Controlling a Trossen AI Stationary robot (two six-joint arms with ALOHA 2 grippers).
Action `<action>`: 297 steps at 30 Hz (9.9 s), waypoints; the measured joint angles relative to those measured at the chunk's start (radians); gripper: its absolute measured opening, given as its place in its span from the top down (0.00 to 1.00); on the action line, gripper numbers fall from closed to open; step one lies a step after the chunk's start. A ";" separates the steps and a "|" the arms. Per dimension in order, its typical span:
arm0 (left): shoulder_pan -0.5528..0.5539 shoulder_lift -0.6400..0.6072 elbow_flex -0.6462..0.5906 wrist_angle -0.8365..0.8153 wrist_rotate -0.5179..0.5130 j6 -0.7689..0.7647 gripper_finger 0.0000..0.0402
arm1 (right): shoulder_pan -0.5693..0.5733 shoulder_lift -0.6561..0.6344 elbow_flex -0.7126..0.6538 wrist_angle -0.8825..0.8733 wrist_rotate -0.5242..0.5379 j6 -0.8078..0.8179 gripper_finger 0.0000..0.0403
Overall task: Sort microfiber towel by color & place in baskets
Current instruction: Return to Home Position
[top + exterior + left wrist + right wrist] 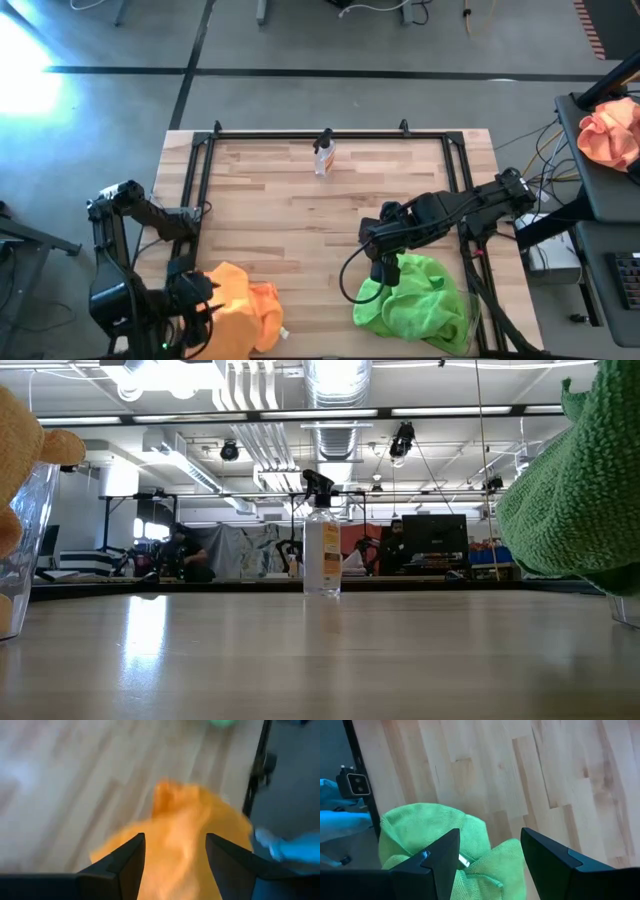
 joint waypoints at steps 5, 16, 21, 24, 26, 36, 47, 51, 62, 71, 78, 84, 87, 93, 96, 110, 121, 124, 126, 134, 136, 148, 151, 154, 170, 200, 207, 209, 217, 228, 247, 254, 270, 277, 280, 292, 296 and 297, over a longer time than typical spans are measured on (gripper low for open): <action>0.073 -0.035 0.000 0.000 -0.210 0.177 0.53 | 0.000 0.000 0.000 0.004 0.053 0.000 0.49; 0.263 -0.075 0.000 0.000 -0.426 0.473 0.54 | 0.001 0.000 0.000 0.258 0.058 -0.039 0.49; 0.291 -0.077 -0.001 0.000 -0.661 0.480 0.54 | 0.001 0.000 0.000 0.423 0.068 -0.176 0.49; 0.295 -0.089 -0.001 0.000 -0.747 0.451 0.54 | 0.001 0.000 0.000 0.477 0.092 -0.263 0.49; 0.300 -0.096 -0.001 0.000 -0.793 0.435 0.54 | 0.001 0.000 0.000 0.485 0.113 -0.311 0.49; 0.310 -0.173 -0.009 0.000 -0.846 0.478 0.54 | 0.001 -0.071 -0.001 0.399 0.130 -0.450 0.49; 0.310 -0.319 -0.161 0.000 -0.827 0.460 0.54 | 0.000 -0.198 -0.051 0.391 0.172 -0.582 0.49; 0.310 -0.383 -0.247 0.000 -0.792 0.429 0.55 | -0.002 -0.232 -0.076 0.369 0.238 -0.604 0.49; 0.309 -0.619 -0.482 0.000 -0.754 0.359 0.60 | -0.043 -0.353 -0.163 0.357 0.410 -0.518 0.49; 0.291 -0.849 -0.630 0.113 -0.562 0.517 0.61 | -0.075 -0.394 -0.218 0.297 0.568 -0.392 0.49; 0.280 -1.084 -0.739 0.361 -0.414 0.766 0.61 | -0.076 -0.393 -0.231 0.268 0.583 -0.347 0.49; 0.280 -1.284 -0.814 0.647 -0.229 1.021 0.61 | -0.076 -0.393 -0.232 0.269 0.583 -0.347 0.49; 0.280 -1.349 -0.826 0.748 -0.200 1.045 0.61 | -0.076 -0.393 -0.232 0.269 0.583 -0.331 0.49; 0.281 -1.426 -0.822 0.785 -0.142 0.827 0.61 | -0.076 -0.393 -0.232 0.268 0.577 -0.281 0.49; 0.280 -1.438 -0.834 0.764 -0.113 0.812 0.61 | -0.076 -0.393 -0.232 0.268 0.575 -0.281 0.49; 0.279 -1.471 -0.931 1.063 0.315 1.202 0.61 | -0.076 -0.393 -0.232 0.261 0.572 -0.281 0.49; 0.279 -1.592 -1.104 1.187 0.460 1.300 0.61 | -0.076 -0.392 -0.232 0.259 0.572 -0.281 0.49; 0.278 -1.597 -1.135 1.225 0.470 1.313 0.61 | -0.076 -0.392 -0.236 0.257 0.572 -0.281 0.49; 0.279 -1.597 -1.156 1.252 0.499 1.330 0.61 | -0.076 -0.392 -0.238 0.259 0.572 -0.281 0.49; 0.278 -1.597 -1.282 1.414 0.540 1.337 0.61 | -0.076 -0.392 -0.256 0.260 0.572 -0.281 0.49; 0.278 -1.597 -1.319 1.460 0.539 1.337 0.61 | -0.076 -0.392 -0.261 0.259 0.572 -0.281 0.49; 0.278 -1.597 -1.500 1.738 0.540 1.340 0.61 | -0.076 -0.391 -0.262 0.260 0.571 -0.281 0.49; 0.278 -1.597 -1.544 1.808 0.540 1.342 0.61 | -0.076 -0.391 -0.262 0.260 0.570 -0.281 0.49; 0.278 -1.596 -1.580 1.862 0.541 1.350 0.61 | -0.076 -0.391 -0.262 0.260 0.569 -0.281 0.49; 0.278 -1.596 -1.630 1.930 0.589 1.351 0.61 | -0.076 -0.391 -0.262 0.259 0.563 -0.268 0.49; 0.278 -1.592 -1.709 2.020 0.604 1.344 0.61 | -0.062 -0.446 -0.263 0.480 0.528 -0.394 0.49; 0.278 -1.592 -1.709 2.018 0.604 1.344 0.61 | -0.062 -0.540 -0.304 0.461 0.511 -0.387 0.49; 0.278 -1.592 -1.709 2.016 0.604 1.344 0.61 | -0.062 -0.578 -0.335 0.462 0.511 -0.385 0.49; 0.278 -1.592 -1.709 2.016 0.604 1.344 0.61 | -0.062 -0.745 -0.545 0.533 0.510 -0.320 0.49; 0.278 -1.592 -1.709 2.016 0.602 1.355 0.61 | -0.062 -0.944 -0.882 0.854 0.416 -0.361 0.49; 0.278 -1.592 -1.710 2.016 0.600 1.355 0.61 | -0.063 -1.099 -1.212 1.177 0.257 -0.361 0.49; 0.278 -1.592 -1.710 2.016 0.597 1.355 0.61 | -0.063 -1.101 -1.322 1.301 0.251 -0.342 0.49; 0.278 -1.592 -1.710 2.016 0.592 1.351 0.61 | -0.063 -1.241 -1.462 1.399 0.253 -0.297 0.49; 0.278 -1.592 -1.710 2.016 0.591 1.329 0.61 | -0.063 -1.295 -1.489 1.418 0.254 -0.315 0.49; 0.278 -1.592 -1.710 2.016 0.591 1.329 0.61 | -0.063 -1.314 -1.523 1.471 0.254 -0.324 0.49; 0.278 -1.592 -1.710 2.015 0.591 1.329 0.61 | -0.063 -1.356 -1.734 1.800 0.249 -0.296 0.49; 0.278 -1.592 -1.710 2.015 0.591 1.328 0.61 | -0.063 -1.357 -1.769 1.852 0.249 -0.296 0.49; 0.278 -1.592 -1.710 2.015 0.591 1.328 0.61 | -0.063 -1.357 -1.775 1.859 0.249 -0.295 0.49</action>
